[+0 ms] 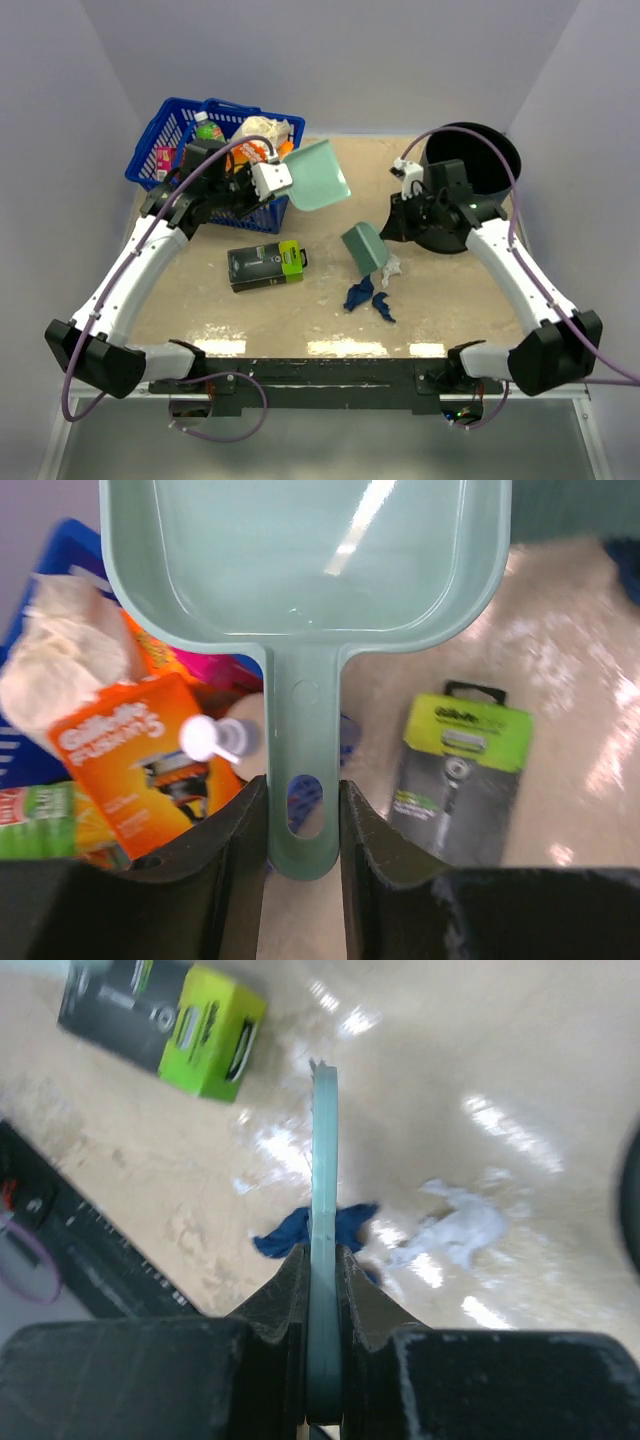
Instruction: Sweep away the paper scraps from the table
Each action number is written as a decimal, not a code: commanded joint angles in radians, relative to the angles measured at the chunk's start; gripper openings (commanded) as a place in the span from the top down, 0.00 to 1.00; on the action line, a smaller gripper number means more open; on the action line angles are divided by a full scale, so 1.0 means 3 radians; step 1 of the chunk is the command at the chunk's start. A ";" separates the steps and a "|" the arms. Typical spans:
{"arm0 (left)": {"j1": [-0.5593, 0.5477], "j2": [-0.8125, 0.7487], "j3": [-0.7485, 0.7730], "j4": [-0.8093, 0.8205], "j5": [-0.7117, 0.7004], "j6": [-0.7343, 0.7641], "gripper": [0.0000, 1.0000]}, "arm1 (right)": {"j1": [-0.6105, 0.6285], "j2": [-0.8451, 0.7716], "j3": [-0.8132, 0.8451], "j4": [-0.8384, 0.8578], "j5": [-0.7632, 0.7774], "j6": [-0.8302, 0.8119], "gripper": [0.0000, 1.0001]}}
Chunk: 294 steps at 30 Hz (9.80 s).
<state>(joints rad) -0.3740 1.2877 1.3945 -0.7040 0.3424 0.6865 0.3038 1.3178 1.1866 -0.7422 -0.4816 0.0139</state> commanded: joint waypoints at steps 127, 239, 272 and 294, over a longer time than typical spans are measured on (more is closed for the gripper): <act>-0.1479 0.0652 -0.1059 -0.0019 -0.0609 -0.0223 1.00 | -0.0026 -0.0169 0.0514 -0.0891 0.1836 0.0024 1.00; -0.1213 -0.0999 -0.2138 0.0118 -0.0553 -0.0289 1.00 | 0.0413 -0.0118 0.0259 -0.2256 -0.0573 -0.3211 1.00; -0.1213 -0.0396 -0.1617 -0.0394 -0.0589 0.0024 1.00 | 0.0762 0.0291 0.1168 -0.1720 0.0536 -0.2120 1.00; -0.1499 0.0723 -0.1013 -0.0379 -0.0814 -0.0616 1.00 | 0.0767 0.0480 0.0371 -0.0599 0.2107 0.0413 1.00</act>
<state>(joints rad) -0.8169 1.4361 1.0195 -0.8371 0.1226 0.5659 0.5354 1.4708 1.3273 -0.9672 0.1432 0.0532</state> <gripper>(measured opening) 0.350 0.106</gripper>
